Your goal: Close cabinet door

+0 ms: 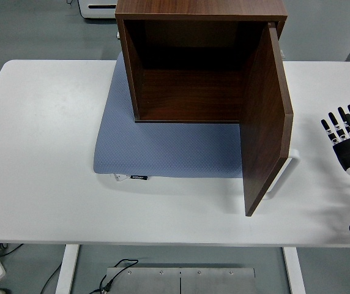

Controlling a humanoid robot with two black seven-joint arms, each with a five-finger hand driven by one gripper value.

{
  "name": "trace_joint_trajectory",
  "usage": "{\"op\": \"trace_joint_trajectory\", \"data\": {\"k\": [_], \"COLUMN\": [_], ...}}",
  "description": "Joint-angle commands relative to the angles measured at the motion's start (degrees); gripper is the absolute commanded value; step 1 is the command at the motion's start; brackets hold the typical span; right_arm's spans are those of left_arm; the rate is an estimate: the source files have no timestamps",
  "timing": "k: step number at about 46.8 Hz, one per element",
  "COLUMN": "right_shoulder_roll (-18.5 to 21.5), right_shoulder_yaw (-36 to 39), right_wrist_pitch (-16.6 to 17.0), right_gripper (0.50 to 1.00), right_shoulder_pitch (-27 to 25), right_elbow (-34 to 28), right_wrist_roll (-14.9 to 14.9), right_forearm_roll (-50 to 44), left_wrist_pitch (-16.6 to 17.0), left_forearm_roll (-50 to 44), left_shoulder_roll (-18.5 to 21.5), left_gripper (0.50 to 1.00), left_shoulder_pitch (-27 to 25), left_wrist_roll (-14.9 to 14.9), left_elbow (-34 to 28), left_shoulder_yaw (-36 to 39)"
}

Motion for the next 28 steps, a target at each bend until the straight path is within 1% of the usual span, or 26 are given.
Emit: {"op": "trace_joint_trajectory", "data": {"k": [1,28], "right_shoulder_roll": [0.0,-0.6], "right_shoulder_yaw": [0.0,-0.1], "right_wrist_pitch": [0.0,0.0], "right_gripper": [1.000,1.000], "right_shoulder_pitch": [0.0,0.0], "right_elbow": [0.0,0.0], "right_wrist_roll": [0.0,0.0], "right_forearm_roll": [0.0,0.0], "left_wrist_pitch": [0.0,0.0], "left_forearm_roll": [0.0,0.0], "left_shoulder_roll": [0.0,0.0], "left_gripper": [1.000,1.000], "left_shoulder_pitch": [-0.1,-0.2], "left_wrist_roll": [0.0,0.0], "left_elbow": [0.0,0.0], "left_shoulder_yaw": [0.0,0.0]}}
